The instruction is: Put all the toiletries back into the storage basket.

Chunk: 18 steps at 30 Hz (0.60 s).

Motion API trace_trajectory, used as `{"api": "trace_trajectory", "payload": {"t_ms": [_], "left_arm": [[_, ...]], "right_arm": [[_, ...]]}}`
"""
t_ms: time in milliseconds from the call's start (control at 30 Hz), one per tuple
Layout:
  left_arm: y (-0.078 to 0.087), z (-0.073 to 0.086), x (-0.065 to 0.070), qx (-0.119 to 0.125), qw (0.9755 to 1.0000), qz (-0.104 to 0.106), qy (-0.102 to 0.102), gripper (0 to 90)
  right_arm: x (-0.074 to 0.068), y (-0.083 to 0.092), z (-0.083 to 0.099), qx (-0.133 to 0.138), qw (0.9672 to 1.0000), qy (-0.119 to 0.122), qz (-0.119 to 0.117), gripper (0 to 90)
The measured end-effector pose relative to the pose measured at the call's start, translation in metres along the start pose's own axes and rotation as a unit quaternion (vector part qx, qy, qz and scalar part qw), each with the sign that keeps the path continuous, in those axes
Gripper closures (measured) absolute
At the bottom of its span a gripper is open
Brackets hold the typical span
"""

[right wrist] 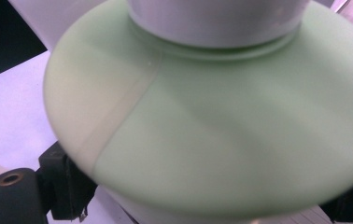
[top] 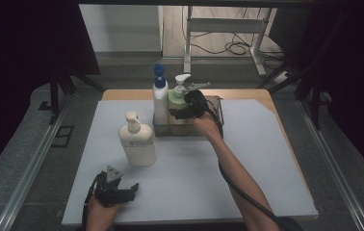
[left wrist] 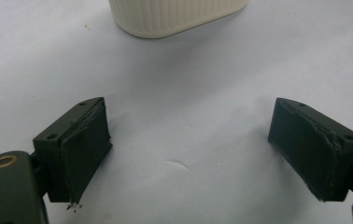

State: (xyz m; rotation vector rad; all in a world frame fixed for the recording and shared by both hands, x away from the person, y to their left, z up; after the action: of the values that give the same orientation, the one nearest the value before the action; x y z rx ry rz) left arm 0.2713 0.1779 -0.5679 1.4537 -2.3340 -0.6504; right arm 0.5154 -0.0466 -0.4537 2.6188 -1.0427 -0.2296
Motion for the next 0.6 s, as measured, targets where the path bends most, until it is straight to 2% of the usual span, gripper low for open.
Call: {"api": "trace_trajectory", "payload": {"t_ms": [400,600], "left_arm": [[0.000,0.000,0.000,0.003,1.0000,-0.001,0.002,12.2],[0.000,0.000,0.000,0.002,1.0000,-0.001,0.002,12.2]], "right_arm": [[0.001,0.014,-0.005,0.011,0.9998,-0.004,-0.016,7.3],[0.000,0.025,-0.009,0.013,0.9997,0.002,-0.019,5.9]]}}
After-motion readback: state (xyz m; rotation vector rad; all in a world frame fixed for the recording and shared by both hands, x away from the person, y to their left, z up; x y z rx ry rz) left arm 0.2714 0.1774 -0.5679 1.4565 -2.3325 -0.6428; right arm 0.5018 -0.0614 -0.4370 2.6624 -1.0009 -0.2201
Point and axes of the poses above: each handheld gripper's, and its own axes: y roughly backward along the jaws, z roughly out of its underside, x roughly to its right, the point moved 6 cm from there along -y, roughly forward along the jaws, and after that the axes turned 15 degrees about x, right-handed, at the moved point
